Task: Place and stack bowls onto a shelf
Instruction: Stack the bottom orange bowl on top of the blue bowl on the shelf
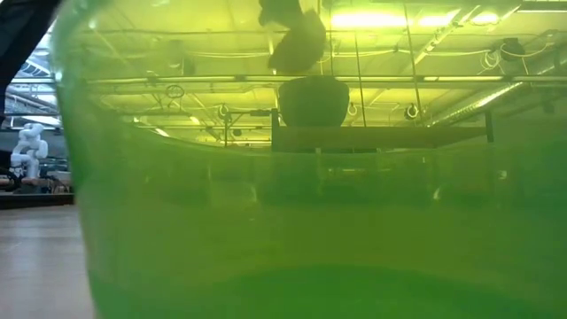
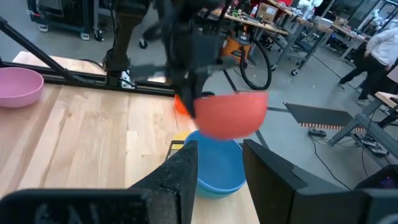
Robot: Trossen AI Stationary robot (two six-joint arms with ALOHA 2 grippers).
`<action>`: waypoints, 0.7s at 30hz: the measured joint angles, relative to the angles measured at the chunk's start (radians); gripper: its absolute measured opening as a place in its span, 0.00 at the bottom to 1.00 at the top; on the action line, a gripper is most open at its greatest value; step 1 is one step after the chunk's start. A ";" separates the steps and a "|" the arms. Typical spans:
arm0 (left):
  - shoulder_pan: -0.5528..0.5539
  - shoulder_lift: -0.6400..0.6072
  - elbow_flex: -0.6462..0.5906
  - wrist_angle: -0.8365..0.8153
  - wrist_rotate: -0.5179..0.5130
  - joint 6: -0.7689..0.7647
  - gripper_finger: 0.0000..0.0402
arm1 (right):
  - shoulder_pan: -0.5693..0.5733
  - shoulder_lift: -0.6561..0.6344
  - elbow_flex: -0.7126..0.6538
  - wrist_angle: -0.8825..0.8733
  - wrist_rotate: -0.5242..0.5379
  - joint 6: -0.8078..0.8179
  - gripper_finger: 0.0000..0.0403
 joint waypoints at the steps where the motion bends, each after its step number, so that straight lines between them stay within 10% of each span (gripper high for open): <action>1: -0.002 0.014 0.000 -0.010 0.002 0.000 0.01 | 0.000 0.000 0.000 -0.001 -0.001 0.000 0.29; 21: -0.004 0.075 0.000 -0.060 0.050 -0.033 0.10 | 0.000 -0.002 0.000 -0.007 -0.004 0.000 0.29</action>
